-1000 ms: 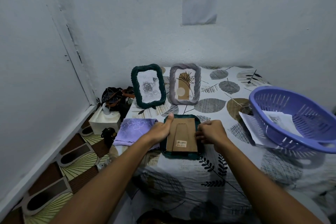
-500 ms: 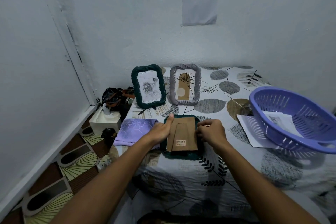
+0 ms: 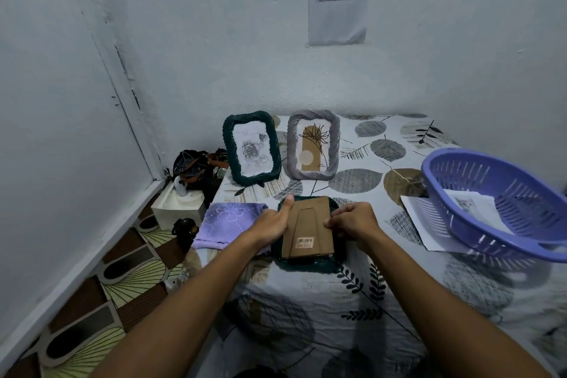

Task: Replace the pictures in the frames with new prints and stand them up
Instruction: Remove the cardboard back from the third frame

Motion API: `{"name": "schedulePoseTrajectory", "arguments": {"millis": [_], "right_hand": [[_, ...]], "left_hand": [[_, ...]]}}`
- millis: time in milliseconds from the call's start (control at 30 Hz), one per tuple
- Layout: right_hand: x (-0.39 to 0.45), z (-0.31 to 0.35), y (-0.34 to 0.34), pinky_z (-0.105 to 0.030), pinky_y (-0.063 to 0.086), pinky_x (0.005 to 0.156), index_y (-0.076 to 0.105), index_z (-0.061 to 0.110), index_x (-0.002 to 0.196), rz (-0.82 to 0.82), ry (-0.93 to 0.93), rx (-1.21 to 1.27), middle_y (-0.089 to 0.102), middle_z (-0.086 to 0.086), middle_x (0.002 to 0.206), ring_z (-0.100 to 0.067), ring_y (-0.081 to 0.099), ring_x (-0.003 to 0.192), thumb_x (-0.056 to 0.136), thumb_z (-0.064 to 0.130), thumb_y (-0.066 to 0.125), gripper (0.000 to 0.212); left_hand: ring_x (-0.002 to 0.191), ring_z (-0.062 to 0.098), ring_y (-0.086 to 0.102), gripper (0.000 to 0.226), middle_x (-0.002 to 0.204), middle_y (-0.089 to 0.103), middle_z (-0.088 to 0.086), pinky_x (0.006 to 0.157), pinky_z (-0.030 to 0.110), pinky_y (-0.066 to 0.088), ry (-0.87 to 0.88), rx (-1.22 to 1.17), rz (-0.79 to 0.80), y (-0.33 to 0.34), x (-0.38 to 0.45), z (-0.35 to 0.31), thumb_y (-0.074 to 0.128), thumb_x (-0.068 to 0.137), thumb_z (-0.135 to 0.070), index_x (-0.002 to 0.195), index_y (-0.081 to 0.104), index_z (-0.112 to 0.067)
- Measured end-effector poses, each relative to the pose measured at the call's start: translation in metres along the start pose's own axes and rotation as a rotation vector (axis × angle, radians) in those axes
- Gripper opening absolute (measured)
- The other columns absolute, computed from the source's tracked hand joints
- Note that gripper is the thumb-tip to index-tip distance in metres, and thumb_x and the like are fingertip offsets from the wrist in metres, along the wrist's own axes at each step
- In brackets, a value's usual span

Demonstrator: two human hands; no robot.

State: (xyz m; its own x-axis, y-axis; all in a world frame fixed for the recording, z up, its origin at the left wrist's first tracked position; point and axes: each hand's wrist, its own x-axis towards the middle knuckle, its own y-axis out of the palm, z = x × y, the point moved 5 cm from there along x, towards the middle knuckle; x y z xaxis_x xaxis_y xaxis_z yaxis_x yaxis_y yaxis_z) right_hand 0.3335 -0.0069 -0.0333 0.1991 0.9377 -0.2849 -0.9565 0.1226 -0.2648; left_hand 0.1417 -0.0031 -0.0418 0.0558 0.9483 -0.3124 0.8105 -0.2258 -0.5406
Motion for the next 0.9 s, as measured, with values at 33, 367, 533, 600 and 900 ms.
{"name": "schedulePoseTrajectory", "arguments": {"millis": [33, 367, 533, 600, 900], "right_hand": [[0.001, 0.001, -0.001, -0.031, 0.051, 0.056, 0.063, 0.006, 0.066, 0.001, 0.007, -0.010, 0.070, -0.018, 0.078, -0.029, 0.064, 0.069, 0.067, -0.007, 0.079, 0.021], [0.001, 0.008, 0.001, -0.034, 0.059, 0.058, 0.065, 0.011, 0.072, -0.022, -0.128, -0.304, 0.070, -0.016, 0.078, -0.029, 0.070, 0.070, 0.081, -0.001, 0.064, 0.015], [-0.003, -0.001, 0.019, -0.029, 0.054, 0.045, 0.063, -0.004, 0.087, 0.152, 0.047, -0.059, 0.063, -0.017, 0.068, -0.023, 0.059, 0.048, 0.090, -0.005, 0.050, 0.013], [-0.003, 0.000, 0.023, -0.025, 0.047, 0.042, 0.061, -0.003, 0.085, 0.169, 0.077, -0.001, 0.059, -0.015, 0.064, -0.021, 0.054, 0.045, 0.087, -0.007, 0.052, 0.011], [0.004, -0.006, 0.027, -0.028, 0.042, 0.049, 0.062, 0.004, 0.092, 0.294, 0.285, 0.257, 0.060, -0.013, 0.082, -0.015, 0.040, 0.056, 0.088, -0.004, 0.054, 0.012]], "left_hand": [[0.102, 0.024, 0.059, 0.086, 0.105, 0.065, 0.018, 0.105, 0.039, 0.038, 0.004, -0.009, 0.001, 0.000, 0.000, 0.000, 0.017, 0.092, -0.071, 0.097, 0.065, 0.001], [0.112, 0.027, 0.056, 0.092, 0.121, 0.060, 0.018, 0.108, 0.042, 0.037, -0.016, -0.031, -0.013, -0.001, -0.003, 0.000, 0.018, 0.086, -0.078, 0.108, 0.063, 0.000], [0.124, 0.030, 0.050, 0.113, 0.141, 0.046, 0.020, 0.111, 0.046, 0.035, -0.016, -0.083, -0.051, 0.000, 0.000, 0.003, 0.019, 0.067, -0.095, 0.119, 0.061, -0.004], [0.126, 0.030, 0.049, 0.135, 0.145, 0.043, 0.018, 0.110, 0.047, 0.035, -0.007, -0.103, -0.072, 0.002, 0.009, 0.011, 0.017, 0.045, -0.106, 0.125, 0.057, -0.004], [0.110, 0.027, 0.058, 0.089, 0.118, 0.064, 0.014, 0.100, 0.035, 0.041, 0.004, -0.156, -0.092, -0.008, -0.003, 0.005, 0.023, 0.086, -0.077, 0.113, 0.066, -0.003]]}}
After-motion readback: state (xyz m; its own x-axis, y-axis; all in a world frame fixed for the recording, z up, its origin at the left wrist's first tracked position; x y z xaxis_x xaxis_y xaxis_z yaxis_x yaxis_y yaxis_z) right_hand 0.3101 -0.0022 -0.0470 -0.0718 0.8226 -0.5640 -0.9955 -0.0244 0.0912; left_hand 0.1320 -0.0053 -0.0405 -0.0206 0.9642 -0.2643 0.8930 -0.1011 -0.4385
